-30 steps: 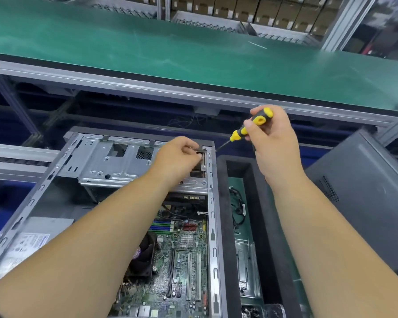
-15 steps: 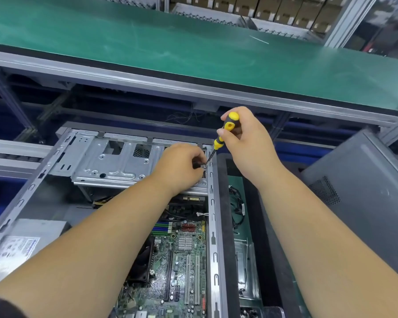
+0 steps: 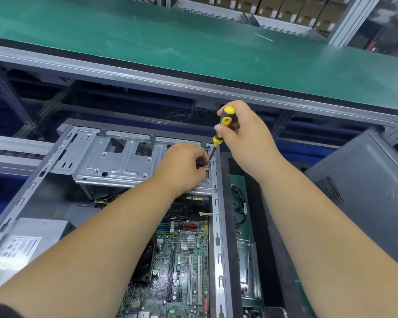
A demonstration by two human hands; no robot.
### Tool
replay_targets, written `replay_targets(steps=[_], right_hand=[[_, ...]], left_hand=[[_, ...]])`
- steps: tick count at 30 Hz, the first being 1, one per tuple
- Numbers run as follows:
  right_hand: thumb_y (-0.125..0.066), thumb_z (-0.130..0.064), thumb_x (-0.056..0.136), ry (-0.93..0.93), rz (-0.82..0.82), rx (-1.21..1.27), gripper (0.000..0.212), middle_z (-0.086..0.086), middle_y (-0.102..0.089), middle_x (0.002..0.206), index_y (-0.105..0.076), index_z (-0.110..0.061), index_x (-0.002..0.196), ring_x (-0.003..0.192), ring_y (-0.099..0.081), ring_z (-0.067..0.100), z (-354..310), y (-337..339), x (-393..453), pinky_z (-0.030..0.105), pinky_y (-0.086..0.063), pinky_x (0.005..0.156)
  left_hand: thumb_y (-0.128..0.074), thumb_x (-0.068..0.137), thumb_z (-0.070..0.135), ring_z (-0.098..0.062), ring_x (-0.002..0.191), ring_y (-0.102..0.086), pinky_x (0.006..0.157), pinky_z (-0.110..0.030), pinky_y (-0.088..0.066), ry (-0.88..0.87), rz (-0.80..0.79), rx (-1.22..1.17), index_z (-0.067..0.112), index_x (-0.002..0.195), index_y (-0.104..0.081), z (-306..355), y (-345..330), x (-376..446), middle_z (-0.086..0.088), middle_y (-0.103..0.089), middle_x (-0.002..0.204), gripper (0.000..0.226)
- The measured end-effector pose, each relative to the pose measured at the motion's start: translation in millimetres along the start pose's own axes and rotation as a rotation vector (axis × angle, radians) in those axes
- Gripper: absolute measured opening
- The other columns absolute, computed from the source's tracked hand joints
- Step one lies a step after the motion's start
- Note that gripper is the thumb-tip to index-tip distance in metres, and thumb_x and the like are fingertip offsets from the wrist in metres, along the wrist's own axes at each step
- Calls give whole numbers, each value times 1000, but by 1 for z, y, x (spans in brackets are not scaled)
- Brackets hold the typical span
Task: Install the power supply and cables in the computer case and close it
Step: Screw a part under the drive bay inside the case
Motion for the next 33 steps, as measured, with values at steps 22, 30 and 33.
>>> replay_targets(steps=[22,30,33], right_hand=[[-65,-30,90,-24,-53,183,38,-9,-64,90,-45,-38,121,80,-63,8,8,-20,6,27,-54,74],[-63,-35,92,30,74,156,18,-9,-60,78,-51,-23,93,64,-54,1,10,-3,5,21,-50,62],[-74,-43,82,-35,176,84,38,-7,-51,69,-47,-15,83,59,-43,7,17,5,8,28,-46,59]], left_hand=[[-70,86,27,-15,82,-58,70,-24,-41,38,54,13,23,89,-73,-8,-4,7,4,-69,85,6],[-65,82,17,-17,96,-58,84,-32,-50,-7,34,3,23,97,-72,-5,-2,5,6,-68,94,17],[-62,80,13,-12,102,-57,90,-27,-46,1,132,-188,24,101,-70,-4,15,4,10,-67,100,25]])
Point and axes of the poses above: each hand's wrist, its own x-axis towards the middle knuckle, its own y-axis out of the back of the hand, z = x × y, the point moved 10 cm from there along x, towards the middle knuckle
